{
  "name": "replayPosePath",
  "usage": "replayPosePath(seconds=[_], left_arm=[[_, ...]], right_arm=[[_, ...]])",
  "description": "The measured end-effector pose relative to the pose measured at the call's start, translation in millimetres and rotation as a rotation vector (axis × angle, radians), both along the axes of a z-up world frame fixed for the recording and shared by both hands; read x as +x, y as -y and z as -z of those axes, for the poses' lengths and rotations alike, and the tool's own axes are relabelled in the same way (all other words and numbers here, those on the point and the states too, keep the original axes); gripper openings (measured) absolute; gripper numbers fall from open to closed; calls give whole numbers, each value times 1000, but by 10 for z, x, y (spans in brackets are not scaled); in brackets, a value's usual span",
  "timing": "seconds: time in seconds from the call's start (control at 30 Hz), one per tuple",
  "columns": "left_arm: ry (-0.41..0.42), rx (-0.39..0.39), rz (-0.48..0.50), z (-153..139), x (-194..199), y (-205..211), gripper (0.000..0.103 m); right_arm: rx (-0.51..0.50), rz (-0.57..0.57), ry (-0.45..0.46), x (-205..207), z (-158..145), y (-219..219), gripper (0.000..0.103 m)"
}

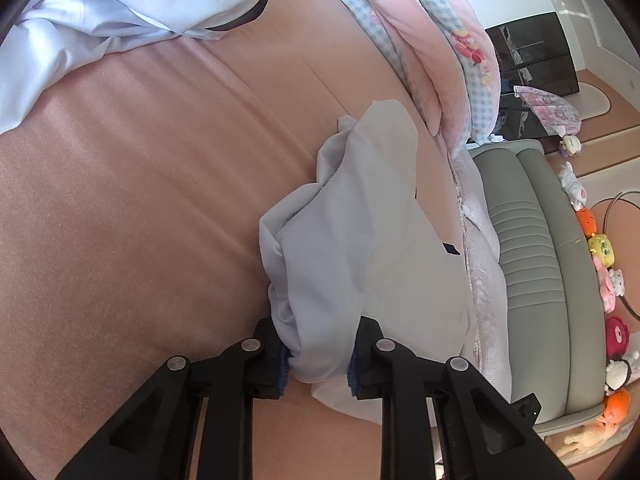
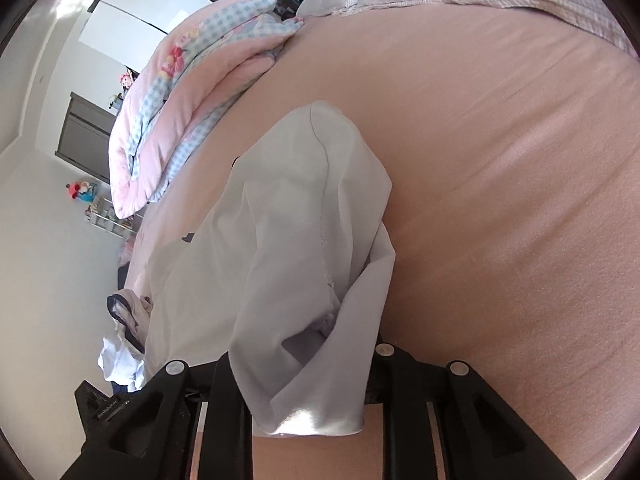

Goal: Fold clothes

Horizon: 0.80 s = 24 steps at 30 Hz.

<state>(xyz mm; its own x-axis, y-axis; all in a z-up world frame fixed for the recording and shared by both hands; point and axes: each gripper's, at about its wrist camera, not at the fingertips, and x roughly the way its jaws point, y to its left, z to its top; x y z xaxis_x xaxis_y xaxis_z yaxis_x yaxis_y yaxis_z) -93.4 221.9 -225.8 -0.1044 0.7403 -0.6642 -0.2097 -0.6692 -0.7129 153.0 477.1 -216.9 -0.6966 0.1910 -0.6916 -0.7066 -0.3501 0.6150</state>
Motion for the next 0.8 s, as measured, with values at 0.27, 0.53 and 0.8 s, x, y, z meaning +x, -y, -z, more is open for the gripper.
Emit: replayPosePath(seconds=[0.27,0.53,0.8], left_arm=[[-25,-43,26,-106,88,107,17],[-88,-105,70,-180,266,236,17],[-87,-111,75,-220,420,390,17]], right_arm=[[43,-51,27,22,-141,123,11],[58,-113,51,144,-135,342,11],[33,-119,34,269,-86,478,11]])
